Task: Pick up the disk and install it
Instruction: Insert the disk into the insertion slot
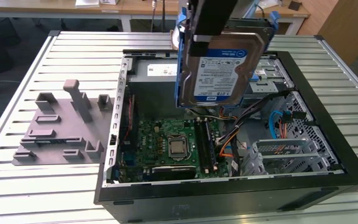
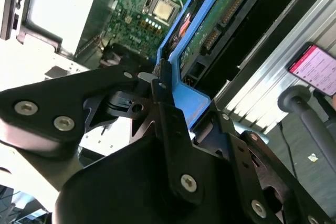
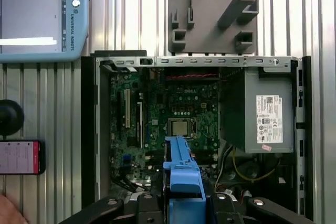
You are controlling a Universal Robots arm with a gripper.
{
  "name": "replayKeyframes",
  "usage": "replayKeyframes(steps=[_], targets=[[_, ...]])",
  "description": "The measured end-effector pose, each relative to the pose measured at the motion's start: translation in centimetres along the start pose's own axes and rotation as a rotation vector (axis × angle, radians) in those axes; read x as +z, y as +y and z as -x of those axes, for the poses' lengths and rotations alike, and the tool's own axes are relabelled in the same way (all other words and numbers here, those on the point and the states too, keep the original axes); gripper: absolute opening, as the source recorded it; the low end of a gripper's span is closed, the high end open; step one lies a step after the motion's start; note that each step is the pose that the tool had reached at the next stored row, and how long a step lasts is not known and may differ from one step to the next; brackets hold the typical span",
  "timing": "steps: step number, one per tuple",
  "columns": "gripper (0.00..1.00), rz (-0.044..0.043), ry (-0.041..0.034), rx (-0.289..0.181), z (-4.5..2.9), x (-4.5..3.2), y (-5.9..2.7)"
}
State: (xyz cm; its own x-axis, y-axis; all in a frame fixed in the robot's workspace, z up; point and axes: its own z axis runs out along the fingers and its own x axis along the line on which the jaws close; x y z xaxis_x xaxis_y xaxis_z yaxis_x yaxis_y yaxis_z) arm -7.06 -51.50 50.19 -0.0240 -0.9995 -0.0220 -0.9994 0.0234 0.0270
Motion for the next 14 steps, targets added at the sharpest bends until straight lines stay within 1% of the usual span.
replayKeyframes(steps=[2, 4, 7, 10, 14], targets=[[0.36, 0.0000, 0.0001, 0.000, 0.00, 0.18, -0.80], [0.36, -0.0004, -0.0001, 0.000, -0.03, 0.38, -1.35], [0.36, -0.0015, 0.0001, 0.000, -0.24, 0.56, -1.79], [0.36, -0.0017, 0.0001, 0.000, -0.93, 0.79, -2.11], [0.36, -0.0017, -0.0001, 0.000, -2.14, 1.11, -2.56]])
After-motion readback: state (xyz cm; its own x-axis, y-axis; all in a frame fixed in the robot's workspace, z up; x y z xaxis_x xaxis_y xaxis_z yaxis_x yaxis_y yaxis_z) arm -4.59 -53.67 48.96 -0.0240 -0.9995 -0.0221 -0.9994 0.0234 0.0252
